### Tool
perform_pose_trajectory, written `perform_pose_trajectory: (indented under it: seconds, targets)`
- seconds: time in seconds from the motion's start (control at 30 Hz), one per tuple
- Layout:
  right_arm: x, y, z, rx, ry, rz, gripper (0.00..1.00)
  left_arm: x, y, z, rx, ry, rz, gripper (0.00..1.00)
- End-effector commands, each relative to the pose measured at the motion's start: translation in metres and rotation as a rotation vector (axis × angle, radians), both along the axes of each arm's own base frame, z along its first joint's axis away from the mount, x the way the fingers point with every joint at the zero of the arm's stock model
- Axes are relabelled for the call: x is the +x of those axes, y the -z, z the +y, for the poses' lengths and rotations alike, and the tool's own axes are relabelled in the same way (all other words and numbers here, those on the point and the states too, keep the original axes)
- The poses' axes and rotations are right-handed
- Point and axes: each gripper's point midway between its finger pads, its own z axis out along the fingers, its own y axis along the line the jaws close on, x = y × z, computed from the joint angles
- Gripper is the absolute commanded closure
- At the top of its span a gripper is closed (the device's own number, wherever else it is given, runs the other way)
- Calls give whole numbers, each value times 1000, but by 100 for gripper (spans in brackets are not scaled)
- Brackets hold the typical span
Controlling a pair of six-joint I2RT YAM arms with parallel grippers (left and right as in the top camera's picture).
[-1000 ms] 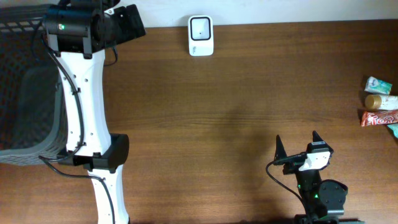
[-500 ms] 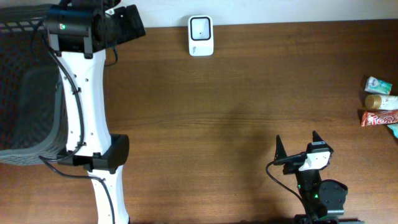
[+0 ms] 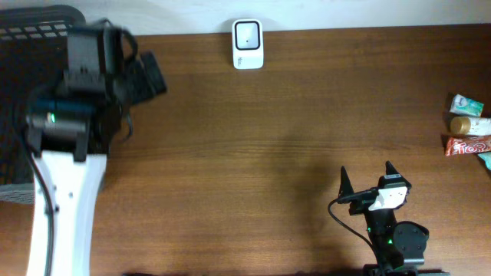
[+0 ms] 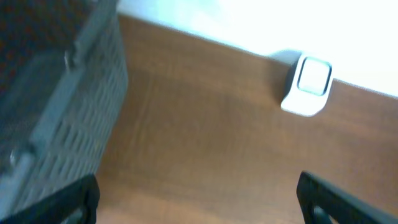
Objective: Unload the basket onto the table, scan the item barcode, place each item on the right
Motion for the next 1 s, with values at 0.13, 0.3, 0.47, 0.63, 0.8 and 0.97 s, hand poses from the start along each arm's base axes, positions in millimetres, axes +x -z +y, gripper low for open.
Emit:
perform_pose_trajectory:
  seconds: [0.13, 0.3, 0.47, 0.63, 0.8, 0.97]
  targets:
    - [0, 3, 1, 3, -1, 4, 1, -62, 29, -16, 93, 278, -302, 1]
    - [0, 3, 1, 3, -1, 4, 1, -125, 42, -5, 89, 261, -486, 1]
    - [0, 3, 1, 3, -1, 4, 1, -140, 76, -3, 82, 265, -518, 1]
    - [0, 3, 1, 3, -1, 4, 1, -155, 96, 10, 96, 216, -595, 1]
    - [0, 3, 1, 3, -1, 4, 1, -162, 99, -1, 184, 342, -668, 1]
    - [0, 3, 1, 3, -1, 4, 1, -156, 112, 2, 267, 366, -715, 1]
